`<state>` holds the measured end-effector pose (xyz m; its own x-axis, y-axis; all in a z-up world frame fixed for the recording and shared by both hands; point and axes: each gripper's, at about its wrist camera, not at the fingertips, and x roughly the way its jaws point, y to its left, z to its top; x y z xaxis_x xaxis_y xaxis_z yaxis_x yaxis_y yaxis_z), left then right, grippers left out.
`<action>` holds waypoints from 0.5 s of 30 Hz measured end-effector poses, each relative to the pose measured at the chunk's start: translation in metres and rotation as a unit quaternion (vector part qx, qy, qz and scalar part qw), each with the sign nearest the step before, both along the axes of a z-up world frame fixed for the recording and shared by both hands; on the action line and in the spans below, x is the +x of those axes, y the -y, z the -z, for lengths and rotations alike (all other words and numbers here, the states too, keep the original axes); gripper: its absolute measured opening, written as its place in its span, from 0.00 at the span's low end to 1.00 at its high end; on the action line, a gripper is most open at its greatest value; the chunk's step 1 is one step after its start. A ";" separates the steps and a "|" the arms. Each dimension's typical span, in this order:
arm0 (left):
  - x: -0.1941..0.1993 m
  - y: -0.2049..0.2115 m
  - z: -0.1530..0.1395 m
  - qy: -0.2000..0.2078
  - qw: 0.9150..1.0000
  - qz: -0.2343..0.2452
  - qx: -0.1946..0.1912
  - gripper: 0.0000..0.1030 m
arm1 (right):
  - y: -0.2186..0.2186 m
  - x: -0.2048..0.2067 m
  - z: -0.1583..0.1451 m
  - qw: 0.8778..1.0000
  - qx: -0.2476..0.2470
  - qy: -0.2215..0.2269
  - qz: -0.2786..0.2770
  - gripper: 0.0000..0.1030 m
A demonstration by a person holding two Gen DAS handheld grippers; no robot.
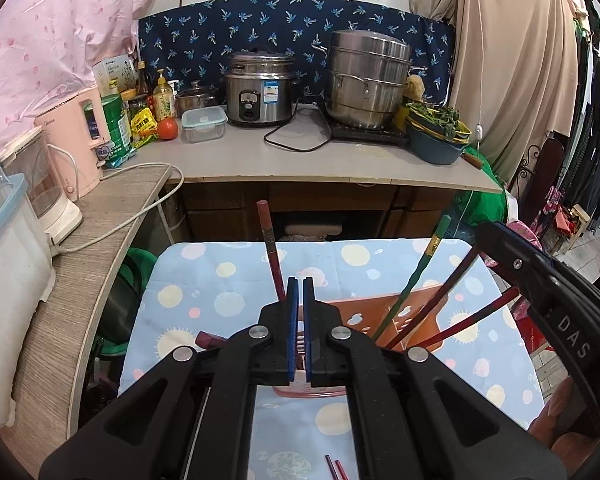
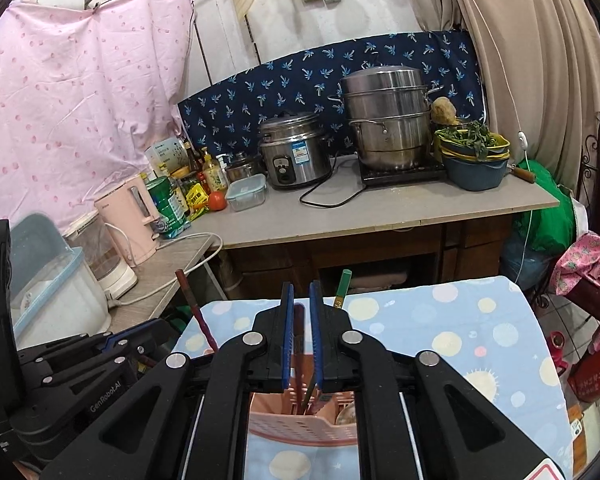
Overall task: Organize utensils
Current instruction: 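Lower the spoon and chopstick into the pink basket and open both tools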
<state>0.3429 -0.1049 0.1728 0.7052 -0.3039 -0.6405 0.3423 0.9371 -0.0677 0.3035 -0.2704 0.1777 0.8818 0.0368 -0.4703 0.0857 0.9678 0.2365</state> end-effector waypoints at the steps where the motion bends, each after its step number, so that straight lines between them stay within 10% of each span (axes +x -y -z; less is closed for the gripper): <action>1: -0.001 0.000 -0.001 0.001 1.000 0.000 0.000 0.03 | 0.000 -0.002 0.000 1.000 0.000 0.001 0.000 0.10; 15: -0.026 -0.009 -0.013 0.012 1.000 -0.002 -0.004 0.03 | -0.003 -0.042 -0.016 1.000 0.000 0.019 -0.004 0.10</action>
